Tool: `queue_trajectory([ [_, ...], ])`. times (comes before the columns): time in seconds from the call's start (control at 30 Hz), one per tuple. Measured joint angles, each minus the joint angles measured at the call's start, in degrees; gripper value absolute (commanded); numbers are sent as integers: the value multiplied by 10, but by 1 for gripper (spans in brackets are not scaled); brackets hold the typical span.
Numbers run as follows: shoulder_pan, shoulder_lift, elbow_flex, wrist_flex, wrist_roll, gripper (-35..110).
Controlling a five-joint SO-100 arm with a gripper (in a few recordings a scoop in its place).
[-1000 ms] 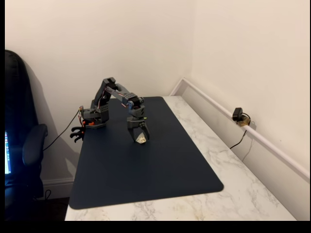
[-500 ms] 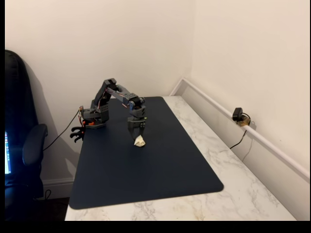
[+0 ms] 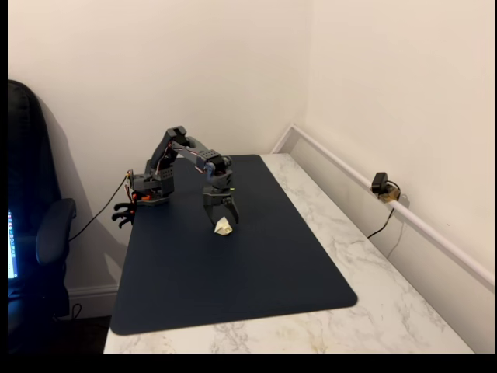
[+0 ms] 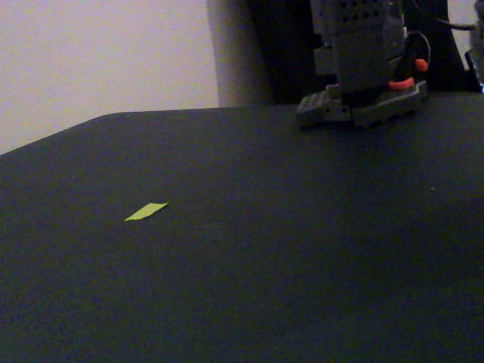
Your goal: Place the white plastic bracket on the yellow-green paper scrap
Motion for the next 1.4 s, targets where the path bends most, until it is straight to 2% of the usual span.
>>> queue_trajectory([
  [0.13, -15, -58, -94, 44, -12, 39],
  [0.33, -29, -224, -391, 181, -20, 38],
  [0.43, -37, -249, -456, 187, -21, 30],
  [0.53, -38, -256, -477, 188, -21, 16],
  [0.67, -37, -256, -487, 188, -21, 20],
  [0.77, -37, -256, -487, 189, -21, 29],
  [1.13, -33, -257, -457, 189, -31, 32],
  [1.4, -20, -256, -436, 189, -25, 14],
])
